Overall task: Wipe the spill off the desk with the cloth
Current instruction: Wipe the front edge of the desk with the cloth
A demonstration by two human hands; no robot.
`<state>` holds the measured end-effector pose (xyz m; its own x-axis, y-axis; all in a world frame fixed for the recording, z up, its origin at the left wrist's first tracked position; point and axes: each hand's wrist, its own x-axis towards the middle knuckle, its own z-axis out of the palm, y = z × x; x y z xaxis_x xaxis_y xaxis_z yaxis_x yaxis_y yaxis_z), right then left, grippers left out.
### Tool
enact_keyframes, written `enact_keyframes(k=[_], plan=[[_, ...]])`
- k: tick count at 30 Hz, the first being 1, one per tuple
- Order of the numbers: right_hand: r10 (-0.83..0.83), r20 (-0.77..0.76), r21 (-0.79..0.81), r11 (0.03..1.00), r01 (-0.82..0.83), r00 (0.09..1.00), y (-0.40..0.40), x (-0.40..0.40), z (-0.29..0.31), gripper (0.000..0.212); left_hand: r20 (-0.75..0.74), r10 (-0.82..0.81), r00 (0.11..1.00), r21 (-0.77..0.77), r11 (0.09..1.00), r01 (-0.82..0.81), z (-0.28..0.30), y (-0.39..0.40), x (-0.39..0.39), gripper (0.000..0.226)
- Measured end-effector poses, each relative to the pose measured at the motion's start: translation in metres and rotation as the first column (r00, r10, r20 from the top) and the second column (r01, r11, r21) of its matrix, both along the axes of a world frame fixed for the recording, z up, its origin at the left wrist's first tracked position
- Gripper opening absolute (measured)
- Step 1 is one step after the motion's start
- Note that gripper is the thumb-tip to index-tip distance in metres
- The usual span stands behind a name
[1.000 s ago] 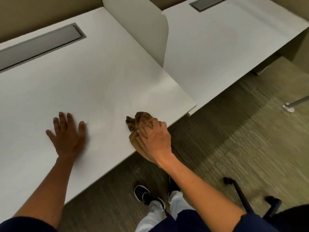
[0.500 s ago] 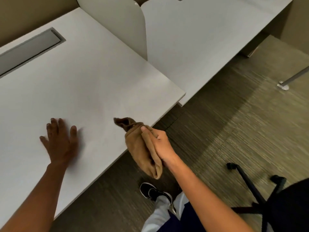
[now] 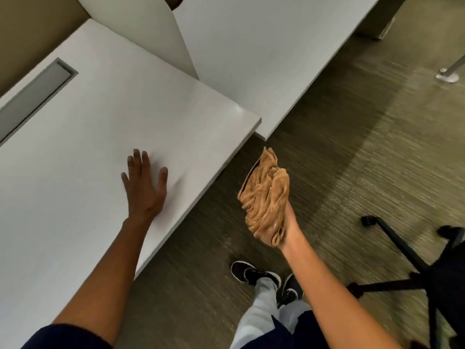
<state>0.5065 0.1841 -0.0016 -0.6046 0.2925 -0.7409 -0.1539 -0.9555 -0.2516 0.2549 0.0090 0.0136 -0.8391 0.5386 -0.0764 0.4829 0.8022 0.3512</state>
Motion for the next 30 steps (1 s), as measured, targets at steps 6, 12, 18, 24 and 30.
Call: enact_keyframes(k=[6,12,18,24,30], plan=[[-0.060,-0.053,-0.063,0.996,0.057,0.997,-0.012,0.017,-0.022,0.068,-0.014,-0.015,1.000,-0.073,0.997,0.014,-0.004,0.037,0.032,0.078],[-0.108,-0.173,-0.071,0.993,0.096,0.979,-0.031,0.016,-0.039,0.084,-0.082,-0.052,0.995,-0.207,0.978,0.034,-0.015,0.031,0.045,0.072],[-0.076,-0.136,-0.022,0.997,0.074,0.988,-0.058,0.005,-0.052,0.085,-0.114,-0.075,0.991,-0.196,0.979,0.052,-0.024,0.028,0.043,0.065],[-0.153,0.040,0.136,0.980,0.147,0.987,-0.081,-0.023,-0.049,0.056,-0.123,-0.068,0.990,-0.164,0.985,0.047,-0.028,0.026,0.040,0.069],[-0.212,0.084,0.225,0.956,0.188,0.974,-0.096,-0.062,-0.044,0.046,-0.113,-0.052,0.992,-0.140,0.990,0.036,-0.030,0.025,0.040,0.069]])
